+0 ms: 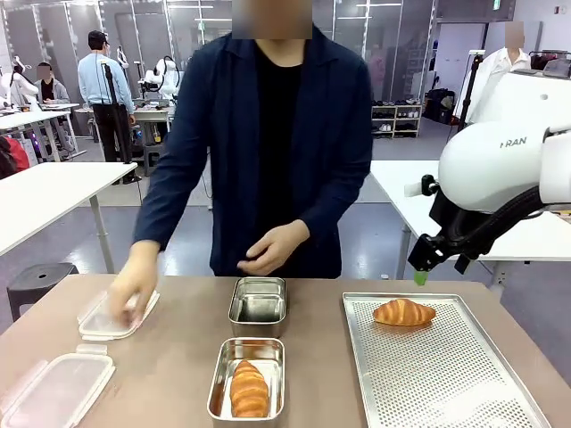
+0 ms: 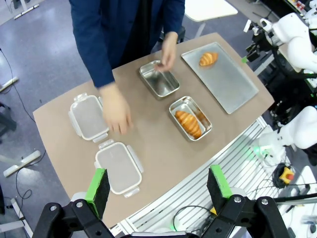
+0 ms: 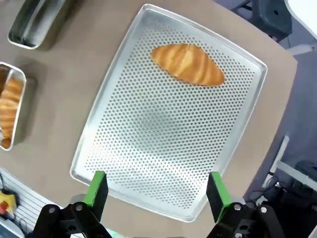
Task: Place the bread into the airtight container.
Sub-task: Pick up a Butter Roll and place it into an empty Airtight Container.
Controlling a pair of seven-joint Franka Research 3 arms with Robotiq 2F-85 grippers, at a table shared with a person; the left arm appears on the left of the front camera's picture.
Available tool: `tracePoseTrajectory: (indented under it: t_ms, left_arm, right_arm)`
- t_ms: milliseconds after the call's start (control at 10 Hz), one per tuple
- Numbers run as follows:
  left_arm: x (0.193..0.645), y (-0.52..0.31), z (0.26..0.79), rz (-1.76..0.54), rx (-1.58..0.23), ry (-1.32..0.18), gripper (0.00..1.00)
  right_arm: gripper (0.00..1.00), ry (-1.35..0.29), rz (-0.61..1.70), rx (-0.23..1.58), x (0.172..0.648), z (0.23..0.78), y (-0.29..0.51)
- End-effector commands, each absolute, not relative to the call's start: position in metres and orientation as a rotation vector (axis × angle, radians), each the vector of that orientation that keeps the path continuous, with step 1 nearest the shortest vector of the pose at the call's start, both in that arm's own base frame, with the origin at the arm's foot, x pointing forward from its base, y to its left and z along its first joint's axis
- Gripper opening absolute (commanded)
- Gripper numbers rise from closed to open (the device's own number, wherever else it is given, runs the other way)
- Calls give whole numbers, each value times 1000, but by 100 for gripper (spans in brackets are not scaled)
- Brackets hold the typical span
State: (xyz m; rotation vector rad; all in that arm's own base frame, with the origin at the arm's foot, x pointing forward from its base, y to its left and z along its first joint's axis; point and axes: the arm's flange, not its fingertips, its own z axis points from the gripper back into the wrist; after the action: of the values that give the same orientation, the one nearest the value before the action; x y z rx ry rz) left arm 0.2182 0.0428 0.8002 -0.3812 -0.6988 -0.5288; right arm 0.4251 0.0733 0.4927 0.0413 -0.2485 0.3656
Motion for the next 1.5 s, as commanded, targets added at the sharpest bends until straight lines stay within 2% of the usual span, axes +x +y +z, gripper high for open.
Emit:
tracePoseTrajectory:
  t_ms: [0,200,400,700,900,1100,1400]
  left_arm:
    - [217,42,801,-557,-386,-699,100]
    - [217,42,801,-557,-386,-699,100]
    - [217,42,801,-557,-386,-699,100]
    - [217,42,801,-557,-386,-699,100]
    - [217,42,801,-557,-386,-699,100]
    - [217,42,801,-557,-386,-699,100]
    - [217,42,801,-557,-386,-699,100]
  right_arm:
    - [100,-211,502,42,448,484,60]
    - [100,-251,644,22,469,470,62]
    - [100,-246,645,2,491,451,60]
    - [100,-263,606,133,492,444,63]
    - [100,-369,574,312,461,461,9]
    - [100,-573,527,455,412,478,-51]
    - [100,-855,219,563,290,471,-182]
